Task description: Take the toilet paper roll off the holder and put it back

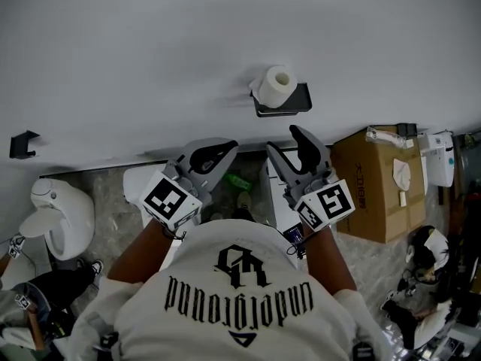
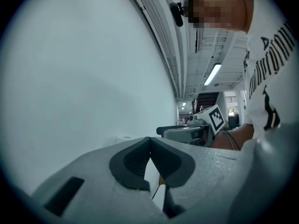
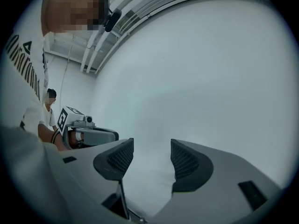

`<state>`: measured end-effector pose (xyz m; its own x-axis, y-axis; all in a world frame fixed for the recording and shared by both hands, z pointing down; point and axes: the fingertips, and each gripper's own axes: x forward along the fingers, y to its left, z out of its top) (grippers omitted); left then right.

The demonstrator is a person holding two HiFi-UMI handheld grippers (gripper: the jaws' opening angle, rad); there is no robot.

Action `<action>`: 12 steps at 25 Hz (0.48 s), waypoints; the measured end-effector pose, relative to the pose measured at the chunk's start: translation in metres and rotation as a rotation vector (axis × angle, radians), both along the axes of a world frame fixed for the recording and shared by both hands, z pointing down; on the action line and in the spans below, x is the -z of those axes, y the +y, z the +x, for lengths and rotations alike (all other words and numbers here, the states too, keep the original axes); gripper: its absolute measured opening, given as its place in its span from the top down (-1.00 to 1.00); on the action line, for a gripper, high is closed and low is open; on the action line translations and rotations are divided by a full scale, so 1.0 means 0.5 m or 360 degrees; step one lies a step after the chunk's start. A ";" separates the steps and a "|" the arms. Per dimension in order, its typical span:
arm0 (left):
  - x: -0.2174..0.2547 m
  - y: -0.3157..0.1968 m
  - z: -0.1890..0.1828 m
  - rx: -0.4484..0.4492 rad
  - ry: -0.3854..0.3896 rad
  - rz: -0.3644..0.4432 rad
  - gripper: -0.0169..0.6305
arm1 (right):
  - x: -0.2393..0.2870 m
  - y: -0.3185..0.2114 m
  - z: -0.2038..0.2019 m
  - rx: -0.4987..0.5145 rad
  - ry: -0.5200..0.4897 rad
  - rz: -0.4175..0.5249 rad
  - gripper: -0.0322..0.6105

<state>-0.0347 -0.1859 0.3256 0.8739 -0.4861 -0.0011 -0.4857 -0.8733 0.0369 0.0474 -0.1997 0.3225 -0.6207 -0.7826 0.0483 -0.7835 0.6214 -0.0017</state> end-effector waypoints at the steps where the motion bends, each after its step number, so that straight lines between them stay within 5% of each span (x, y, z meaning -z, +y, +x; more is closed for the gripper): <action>1: -0.003 -0.007 0.001 0.0011 -0.0004 -0.0005 0.91 | -0.004 -0.009 0.000 0.0010 0.0004 -0.0009 0.22; 12: -0.029 -0.070 0.020 0.0095 -0.0015 -0.0057 0.91 | -0.043 -0.103 0.037 0.0009 0.0009 -0.0084 0.04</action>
